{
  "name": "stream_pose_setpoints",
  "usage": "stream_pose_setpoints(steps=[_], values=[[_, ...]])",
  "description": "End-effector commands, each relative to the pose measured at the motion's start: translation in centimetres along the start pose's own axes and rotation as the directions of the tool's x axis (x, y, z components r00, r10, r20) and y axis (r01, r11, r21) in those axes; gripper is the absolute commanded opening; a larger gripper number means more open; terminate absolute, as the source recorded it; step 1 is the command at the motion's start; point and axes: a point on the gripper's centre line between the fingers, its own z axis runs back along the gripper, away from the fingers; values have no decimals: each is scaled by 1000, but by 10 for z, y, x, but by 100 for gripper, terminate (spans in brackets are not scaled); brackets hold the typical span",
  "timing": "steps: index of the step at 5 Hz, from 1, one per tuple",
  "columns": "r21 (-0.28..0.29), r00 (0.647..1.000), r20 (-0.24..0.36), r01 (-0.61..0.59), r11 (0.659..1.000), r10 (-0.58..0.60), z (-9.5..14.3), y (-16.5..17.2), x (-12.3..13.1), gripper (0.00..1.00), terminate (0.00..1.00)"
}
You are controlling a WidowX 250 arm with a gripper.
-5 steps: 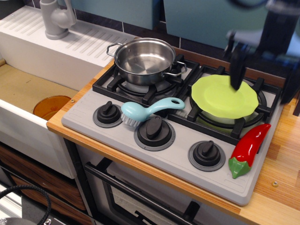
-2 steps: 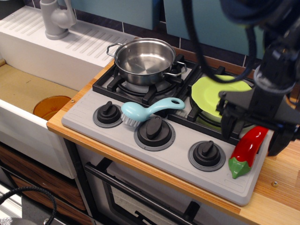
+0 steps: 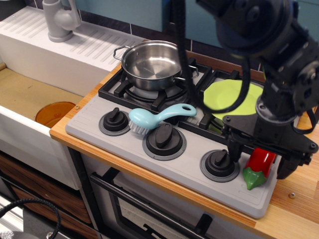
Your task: Put redpepper on plate and brush in pot or pan on stove
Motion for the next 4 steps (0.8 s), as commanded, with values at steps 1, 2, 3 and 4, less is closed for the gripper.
stream_pose_setpoints(steps=[1,2,3,4], values=[[-34,999,41,-24,999,25,-6,-4,11,0,0],[-58,999,6,-32,998,32,-5,-7,14,0,0],[-54,999,-12,-32,998,31,1,-8,15,0,0],[-39,998,-57,-27,999,25,25,-6,18,0,0]])
